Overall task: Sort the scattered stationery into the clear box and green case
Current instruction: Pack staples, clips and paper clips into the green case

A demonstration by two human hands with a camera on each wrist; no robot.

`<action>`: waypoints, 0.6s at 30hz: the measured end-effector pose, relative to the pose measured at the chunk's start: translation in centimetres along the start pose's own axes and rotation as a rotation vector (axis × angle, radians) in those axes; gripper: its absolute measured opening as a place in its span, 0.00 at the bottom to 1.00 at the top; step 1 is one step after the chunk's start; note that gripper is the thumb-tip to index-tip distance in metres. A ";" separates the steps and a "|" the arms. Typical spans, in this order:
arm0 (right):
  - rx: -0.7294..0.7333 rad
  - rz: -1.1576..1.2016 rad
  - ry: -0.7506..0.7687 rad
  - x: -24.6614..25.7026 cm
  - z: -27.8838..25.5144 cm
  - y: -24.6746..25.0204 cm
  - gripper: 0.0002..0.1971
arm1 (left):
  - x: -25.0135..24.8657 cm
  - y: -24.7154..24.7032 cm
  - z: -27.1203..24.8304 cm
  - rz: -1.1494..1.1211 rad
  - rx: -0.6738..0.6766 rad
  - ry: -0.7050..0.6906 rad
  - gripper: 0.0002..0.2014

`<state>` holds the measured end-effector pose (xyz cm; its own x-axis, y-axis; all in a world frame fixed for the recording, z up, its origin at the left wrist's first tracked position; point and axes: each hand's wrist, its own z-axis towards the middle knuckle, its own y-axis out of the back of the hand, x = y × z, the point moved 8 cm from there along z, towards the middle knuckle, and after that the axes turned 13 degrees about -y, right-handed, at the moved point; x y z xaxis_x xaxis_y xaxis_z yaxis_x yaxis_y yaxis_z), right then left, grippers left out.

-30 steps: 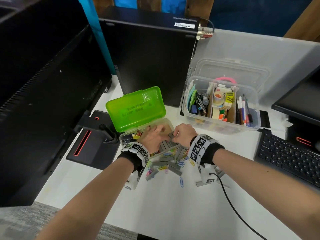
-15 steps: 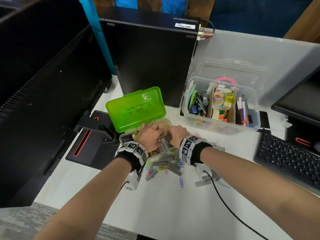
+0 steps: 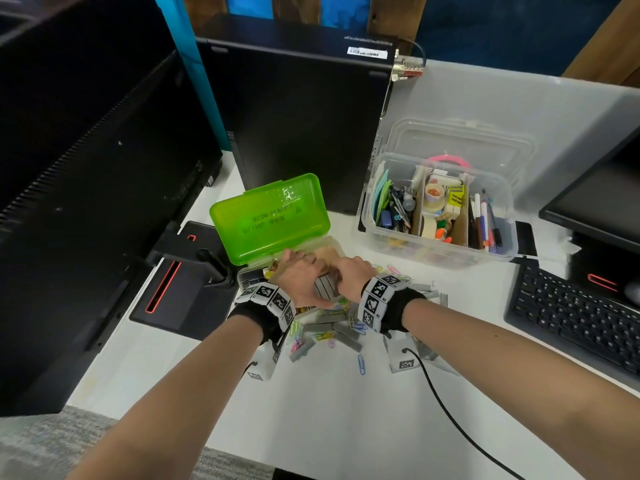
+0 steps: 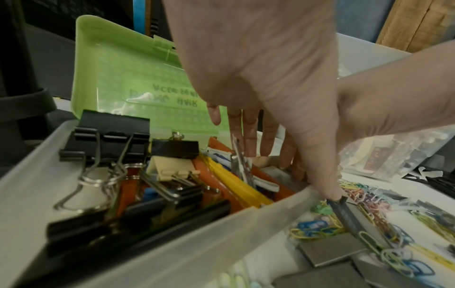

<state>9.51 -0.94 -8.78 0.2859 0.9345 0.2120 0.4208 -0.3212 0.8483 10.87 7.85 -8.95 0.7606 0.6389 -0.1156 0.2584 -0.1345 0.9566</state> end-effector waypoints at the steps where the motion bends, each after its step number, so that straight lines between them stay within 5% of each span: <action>1: 0.005 0.015 0.009 0.0 0.0 0.0 0.12 | -0.1 0.0 0.0 -0.003 0.011 -0.006 0.39; 10: -0.009 0.172 0.039 -1.7 -0.1 1.4 0.14 | -1.0 0.9 -0.6 0.039 -0.045 -0.039 0.37; 15: -0.149 0.429 -0.013 -6.5 -1.2 4.0 0.12 | -3.2 3.3 -0.5 -0.026 -0.230 -0.089 0.16; 18: -0.143 0.479 -0.071 -9.5 -2.5 3.4 0.11 | -6.3 3.3 0.4 -0.072 -0.238 -0.171 0.11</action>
<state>6.05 -10.49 -6.69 0.4778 0.6729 0.5648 0.1070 -0.6827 0.7228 7.15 3.10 -5.18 0.8402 0.5003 -0.2092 0.1835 0.1008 0.9779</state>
